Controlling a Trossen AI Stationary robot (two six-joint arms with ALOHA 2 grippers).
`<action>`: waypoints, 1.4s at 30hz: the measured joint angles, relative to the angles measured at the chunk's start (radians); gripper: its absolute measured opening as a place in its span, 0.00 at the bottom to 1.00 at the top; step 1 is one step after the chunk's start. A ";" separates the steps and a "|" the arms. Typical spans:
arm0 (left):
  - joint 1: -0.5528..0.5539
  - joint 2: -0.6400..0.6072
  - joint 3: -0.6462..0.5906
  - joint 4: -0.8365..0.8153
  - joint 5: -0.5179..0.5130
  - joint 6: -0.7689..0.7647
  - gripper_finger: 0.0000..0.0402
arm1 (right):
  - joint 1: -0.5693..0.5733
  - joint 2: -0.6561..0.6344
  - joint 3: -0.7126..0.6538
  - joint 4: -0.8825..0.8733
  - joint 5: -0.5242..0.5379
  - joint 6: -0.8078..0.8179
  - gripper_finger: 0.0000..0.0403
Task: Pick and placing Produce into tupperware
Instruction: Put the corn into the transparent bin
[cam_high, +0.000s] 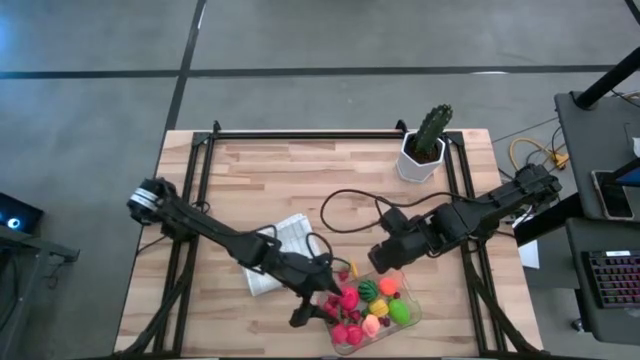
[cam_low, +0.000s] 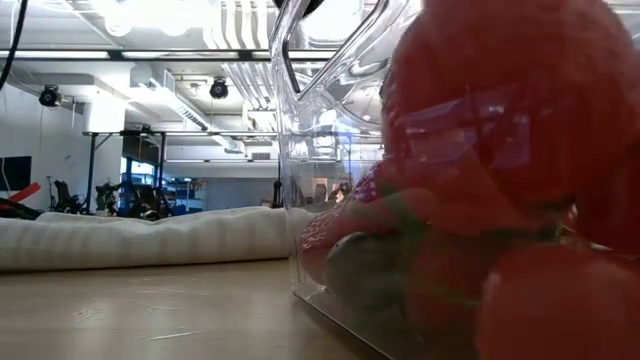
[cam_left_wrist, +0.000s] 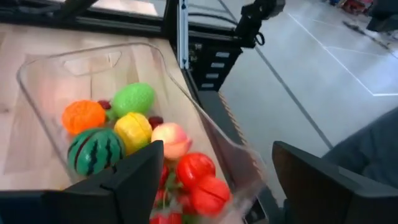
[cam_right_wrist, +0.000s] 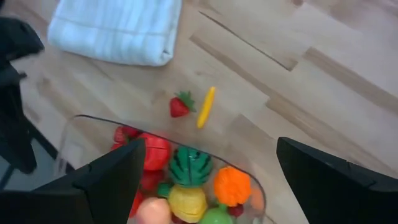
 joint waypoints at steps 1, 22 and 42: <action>0.000 -0.016 -0.001 -0.032 0.000 -0.003 0.71 | 0.000 0.000 0.000 0.012 0.000 0.001 0.88; -0.031 -0.227 -0.179 -0.632 -0.402 -0.196 0.71 | -0.192 0.256 -0.008 0.074 -0.322 -0.186 0.87; -0.047 -0.233 -0.440 -0.466 -0.403 -0.310 0.71 | -0.337 0.475 -0.013 0.235 -0.440 -0.225 0.77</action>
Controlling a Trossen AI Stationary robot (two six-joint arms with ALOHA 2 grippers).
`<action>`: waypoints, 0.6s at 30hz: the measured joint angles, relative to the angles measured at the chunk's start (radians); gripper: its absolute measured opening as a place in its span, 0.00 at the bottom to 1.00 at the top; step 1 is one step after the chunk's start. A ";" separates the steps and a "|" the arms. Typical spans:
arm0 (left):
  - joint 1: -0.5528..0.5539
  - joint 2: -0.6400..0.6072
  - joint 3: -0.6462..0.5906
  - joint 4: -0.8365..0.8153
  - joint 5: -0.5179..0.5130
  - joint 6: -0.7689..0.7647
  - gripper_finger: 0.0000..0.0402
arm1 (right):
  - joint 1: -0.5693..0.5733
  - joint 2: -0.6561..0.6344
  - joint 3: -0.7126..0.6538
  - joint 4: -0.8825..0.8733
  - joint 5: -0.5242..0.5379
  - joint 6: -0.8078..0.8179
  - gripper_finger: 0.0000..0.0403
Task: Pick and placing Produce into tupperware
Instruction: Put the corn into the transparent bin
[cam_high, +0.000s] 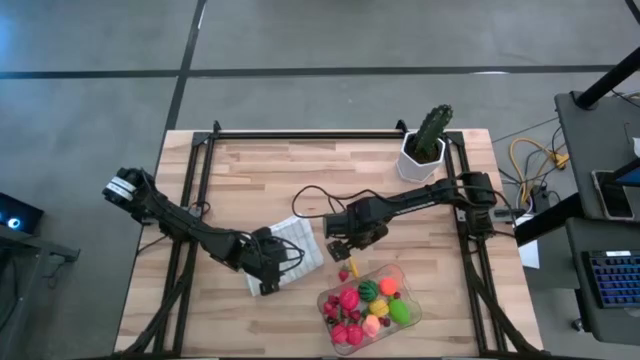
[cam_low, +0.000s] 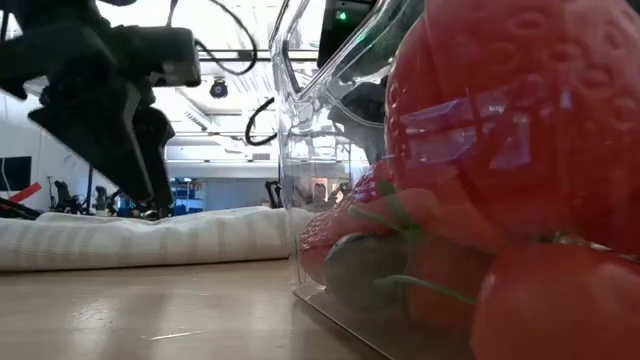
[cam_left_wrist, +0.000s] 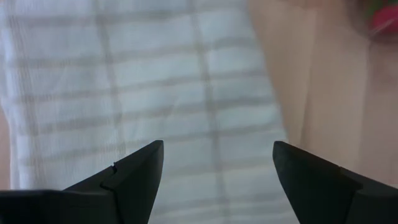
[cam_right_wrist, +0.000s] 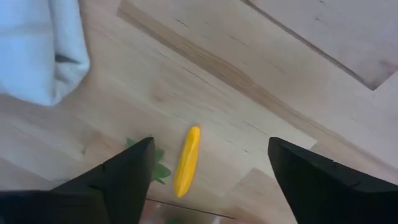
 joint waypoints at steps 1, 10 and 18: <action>0.000 0.000 -0.006 -0.001 0.000 0.000 0.71 | 0.000 0.000 0.000 0.004 0.004 0.011 0.76; 0.014 -0.001 -0.047 -0.001 -0.004 0.011 0.71 | 0.007 0.000 -0.027 0.023 -0.001 0.094 0.64; 0.047 -0.001 -0.047 0.001 0.000 0.071 0.71 | 0.042 0.000 -0.051 0.085 -0.006 0.155 0.62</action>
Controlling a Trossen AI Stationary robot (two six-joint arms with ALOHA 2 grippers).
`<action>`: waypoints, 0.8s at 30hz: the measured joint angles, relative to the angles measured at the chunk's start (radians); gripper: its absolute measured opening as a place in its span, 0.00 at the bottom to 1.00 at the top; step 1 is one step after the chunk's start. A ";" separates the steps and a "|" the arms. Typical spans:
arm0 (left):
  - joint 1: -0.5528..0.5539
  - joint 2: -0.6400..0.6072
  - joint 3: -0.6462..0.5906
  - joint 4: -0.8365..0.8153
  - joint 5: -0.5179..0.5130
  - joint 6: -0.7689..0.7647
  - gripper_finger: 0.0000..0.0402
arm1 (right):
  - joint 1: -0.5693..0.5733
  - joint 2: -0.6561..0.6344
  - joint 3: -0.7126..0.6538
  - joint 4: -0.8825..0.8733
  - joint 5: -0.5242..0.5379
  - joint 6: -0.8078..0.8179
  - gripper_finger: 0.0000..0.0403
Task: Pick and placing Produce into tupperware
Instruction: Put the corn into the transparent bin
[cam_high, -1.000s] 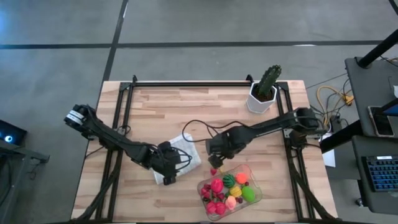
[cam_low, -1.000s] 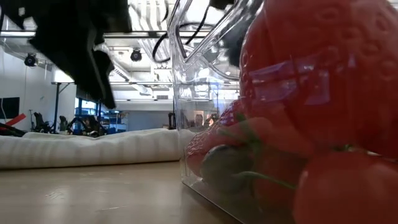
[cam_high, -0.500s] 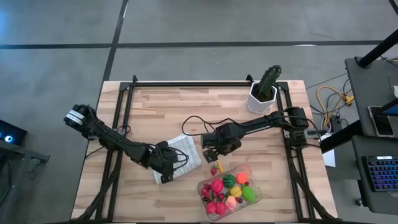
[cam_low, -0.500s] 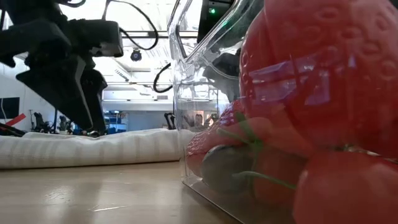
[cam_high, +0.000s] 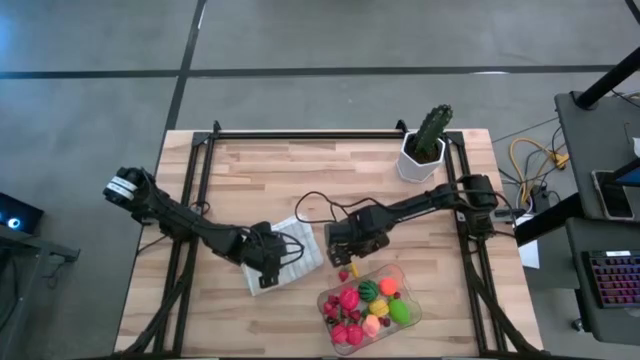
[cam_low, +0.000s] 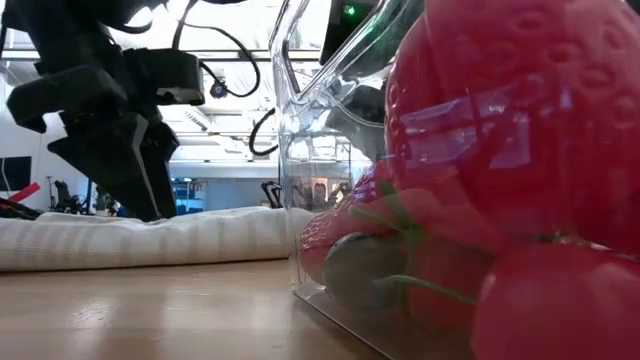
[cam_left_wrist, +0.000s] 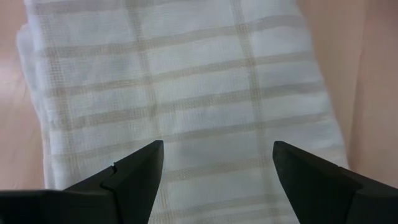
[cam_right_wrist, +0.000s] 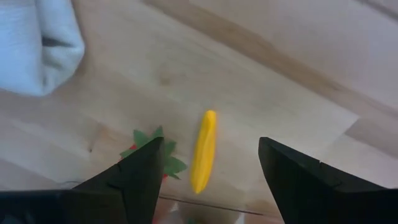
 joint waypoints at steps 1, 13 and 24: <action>0.003 0.000 0.000 0.000 0.000 0.000 0.71 | 0.004 0.000 -0.002 0.008 -0.001 0.006 0.62; 0.020 0.000 0.000 0.000 0.020 0.006 0.71 | 0.028 0.011 -0.065 0.092 0.009 0.110 0.62; 0.020 0.000 0.000 -0.002 0.041 0.004 0.71 | 0.072 0.015 -0.060 0.107 0.010 0.166 0.61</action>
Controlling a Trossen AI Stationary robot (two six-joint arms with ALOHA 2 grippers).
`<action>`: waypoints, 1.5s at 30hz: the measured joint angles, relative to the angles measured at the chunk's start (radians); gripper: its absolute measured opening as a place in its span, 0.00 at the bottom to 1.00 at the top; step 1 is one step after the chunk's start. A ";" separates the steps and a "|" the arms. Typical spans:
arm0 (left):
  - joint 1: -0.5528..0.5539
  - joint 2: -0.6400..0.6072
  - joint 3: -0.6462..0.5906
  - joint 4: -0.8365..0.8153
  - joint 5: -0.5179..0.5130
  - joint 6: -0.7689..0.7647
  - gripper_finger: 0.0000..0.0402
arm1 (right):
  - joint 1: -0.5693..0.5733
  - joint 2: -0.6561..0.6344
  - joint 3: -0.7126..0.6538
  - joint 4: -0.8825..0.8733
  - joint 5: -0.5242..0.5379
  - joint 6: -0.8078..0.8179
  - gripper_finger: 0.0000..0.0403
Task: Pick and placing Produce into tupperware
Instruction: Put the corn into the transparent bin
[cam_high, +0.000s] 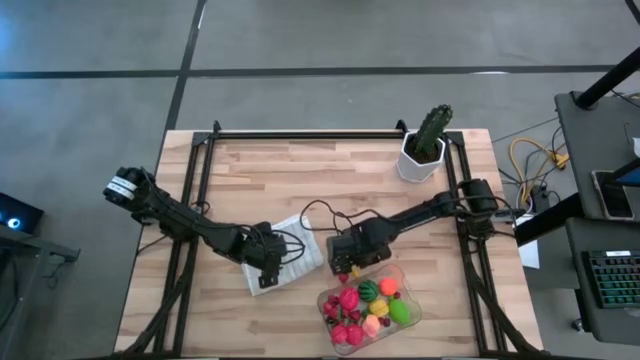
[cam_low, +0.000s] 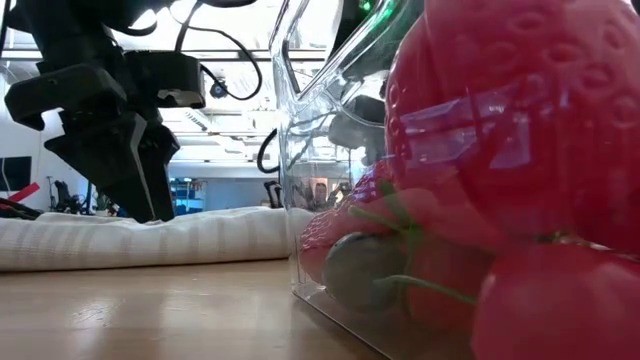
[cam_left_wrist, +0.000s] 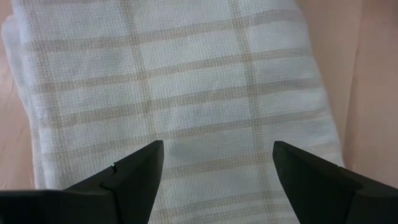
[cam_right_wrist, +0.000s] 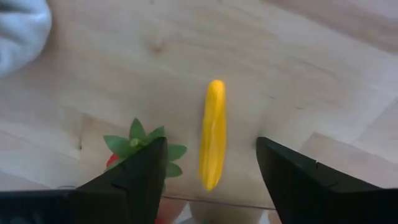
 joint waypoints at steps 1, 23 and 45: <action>0.000 0.000 0.000 0.000 0.000 0.001 0.71 | 0.002 0.000 0.000 0.003 -0.001 0.006 0.59; 0.000 0.000 0.000 0.006 -0.001 0.028 0.71 | 0.017 0.001 -0.011 0.003 0.052 -0.009 0.19; 0.000 0.000 0.000 0.030 -0.002 0.028 0.71 | 0.022 -0.158 0.069 0.002 0.256 -0.052 0.08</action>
